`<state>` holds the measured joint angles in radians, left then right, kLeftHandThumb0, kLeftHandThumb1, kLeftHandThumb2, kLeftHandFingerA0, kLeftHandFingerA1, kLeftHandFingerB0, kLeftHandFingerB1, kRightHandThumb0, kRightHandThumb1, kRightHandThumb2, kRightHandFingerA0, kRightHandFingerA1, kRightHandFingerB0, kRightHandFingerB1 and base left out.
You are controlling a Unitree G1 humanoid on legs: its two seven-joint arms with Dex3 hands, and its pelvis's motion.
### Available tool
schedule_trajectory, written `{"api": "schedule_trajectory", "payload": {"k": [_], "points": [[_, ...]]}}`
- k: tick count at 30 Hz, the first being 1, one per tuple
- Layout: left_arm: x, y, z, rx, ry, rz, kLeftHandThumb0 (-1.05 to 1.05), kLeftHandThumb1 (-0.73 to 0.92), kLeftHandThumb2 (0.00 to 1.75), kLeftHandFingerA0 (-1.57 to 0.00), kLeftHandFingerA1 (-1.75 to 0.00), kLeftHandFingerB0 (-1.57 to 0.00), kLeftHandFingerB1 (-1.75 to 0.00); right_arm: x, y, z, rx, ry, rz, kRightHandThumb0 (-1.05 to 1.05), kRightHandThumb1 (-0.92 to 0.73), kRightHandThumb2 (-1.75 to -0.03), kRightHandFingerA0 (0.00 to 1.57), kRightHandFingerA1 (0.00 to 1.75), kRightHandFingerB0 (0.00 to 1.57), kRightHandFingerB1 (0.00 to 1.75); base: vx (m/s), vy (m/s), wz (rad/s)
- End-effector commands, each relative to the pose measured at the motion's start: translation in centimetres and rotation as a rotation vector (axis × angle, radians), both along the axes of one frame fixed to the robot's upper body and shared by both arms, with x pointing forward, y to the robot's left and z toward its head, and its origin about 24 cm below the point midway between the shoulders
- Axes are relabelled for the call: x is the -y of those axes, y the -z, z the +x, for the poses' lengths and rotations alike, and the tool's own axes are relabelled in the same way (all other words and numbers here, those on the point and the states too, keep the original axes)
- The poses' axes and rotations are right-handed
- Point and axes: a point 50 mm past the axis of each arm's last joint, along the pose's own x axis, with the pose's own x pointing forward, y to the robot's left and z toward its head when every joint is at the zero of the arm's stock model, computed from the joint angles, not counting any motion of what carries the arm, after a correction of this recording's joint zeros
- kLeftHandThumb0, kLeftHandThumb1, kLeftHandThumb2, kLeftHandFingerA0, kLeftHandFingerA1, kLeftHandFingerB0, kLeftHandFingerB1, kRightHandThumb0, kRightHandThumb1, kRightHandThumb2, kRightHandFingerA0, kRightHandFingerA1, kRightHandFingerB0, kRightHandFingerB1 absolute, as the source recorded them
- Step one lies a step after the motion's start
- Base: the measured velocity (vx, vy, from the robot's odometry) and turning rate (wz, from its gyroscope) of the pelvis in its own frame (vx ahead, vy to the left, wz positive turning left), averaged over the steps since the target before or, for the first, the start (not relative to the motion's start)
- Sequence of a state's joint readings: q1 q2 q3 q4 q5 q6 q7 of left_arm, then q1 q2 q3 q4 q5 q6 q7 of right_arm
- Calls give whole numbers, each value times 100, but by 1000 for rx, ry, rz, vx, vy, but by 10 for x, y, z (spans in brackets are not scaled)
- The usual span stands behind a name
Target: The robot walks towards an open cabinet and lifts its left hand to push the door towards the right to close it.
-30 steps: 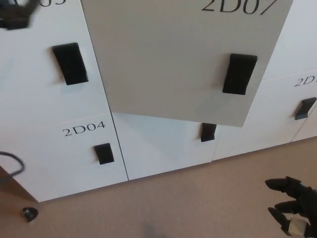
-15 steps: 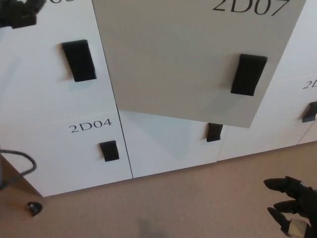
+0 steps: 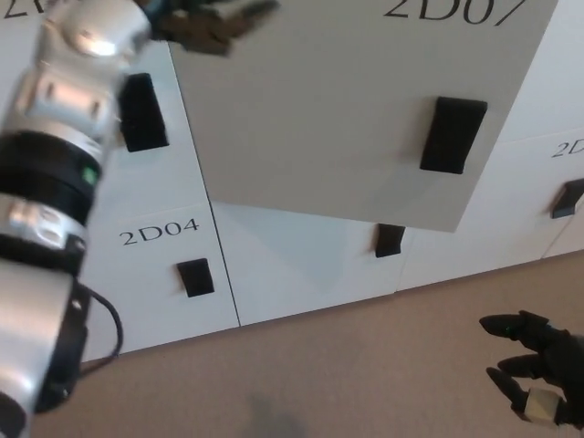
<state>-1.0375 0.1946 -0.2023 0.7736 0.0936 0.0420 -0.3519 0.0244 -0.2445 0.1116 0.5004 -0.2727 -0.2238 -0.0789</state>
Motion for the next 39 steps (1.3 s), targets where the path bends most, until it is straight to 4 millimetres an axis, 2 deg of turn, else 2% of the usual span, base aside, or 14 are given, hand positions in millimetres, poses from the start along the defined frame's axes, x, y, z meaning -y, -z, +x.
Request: {"api": "schedule_trajectory", "payload": {"k": [1,6,7,9,10,17,19,20,24,25,30,31,38,39], "points": [[77,32,-58,-54,483,240,-63,67,61,-51,-37,-42,-34,5,-2,4,-12,5,-22,-23,-70,-60,66,49,51,42,0,0,0],[96,48,-81,-142,641,361,-66,60,66,-60,-44,-49,-39,6,-2,5,-12,4,-23,-24,-70,-60,65,49,49,41,0,0,0],[99,55,-84,-163,654,380,-60,53,95,-56,-60,-36,-48,6,-1,5,-8,0,-29,-24,-71,-61,64,51,45,41,0,0,0],[102,63,-86,-186,664,399,-60,53,95,-56,-60,-36,-48,5,-1,4,-3,-7,-38,-24,-71,-61,64,51,45,41,0,0,0],[104,70,-85,-207,651,412,-61,67,61,-56,-41,-49,-37,4,1,4,-9,-6,-34,-25,-71,-61,64,51,46,41,0,0,0],[105,77,-61,-243,504,418,-61,67,62,-52,-39,-45,-35,4,1,5,-5,6,-18,-23,-70,-60,65,49,51,42,0,0,0],[100,65,-43,-217,426,416,-62,67,61,-47,-38,-43,-35,-3,1,8,-5,2,-4,-23,-70,-60,64,48,50,41,0,0,0],[99,55,-32,-201,373,414,-62,66,60,-34,-35,-33,-32,-5,1,8,-5,0,-1,-23,-70,-60,62,48,48,40,0,0,0],[93,30,-10,-171,238,383,-62,67,59,-29,-33,-26,-30,-13,0,6,1,-9,2,-23,-70,-60,60,46,49,40,0,0,0],[88,18,-4,-161,183,351,-34,47,101,-1,-50,0,-47,-14,-2,7,11,-14,4,-24,-70,-60,60,46,49,41,0,0,0],[75,-10,10,-136,55,257,-36,45,100,-1,-50,0,-48,-19,-6,11,37,-25,3,-25,-71,-60,60,46,49,41,0,0,0],[72,-12,12,-133,25,257,-69,48,85,-1,-41,-8,-34,-21,-8,11,38,-32,4,-26,-71,-61,60,46,49,40,0,0,0],[51,-7,19,-124,-93,285,-71,53,85,-9,-43,-4,-27,-29,-13,9,40,-48,9,-25,-71,-61,60,44,48,39,0,0,0],[40,-6,20,-134,-135,262,-69,51,88,-1,-39,0,-20,-31,-16,9,42,-52,8,-25,-71,-61,60,44,48,39,0,0,0]]}}
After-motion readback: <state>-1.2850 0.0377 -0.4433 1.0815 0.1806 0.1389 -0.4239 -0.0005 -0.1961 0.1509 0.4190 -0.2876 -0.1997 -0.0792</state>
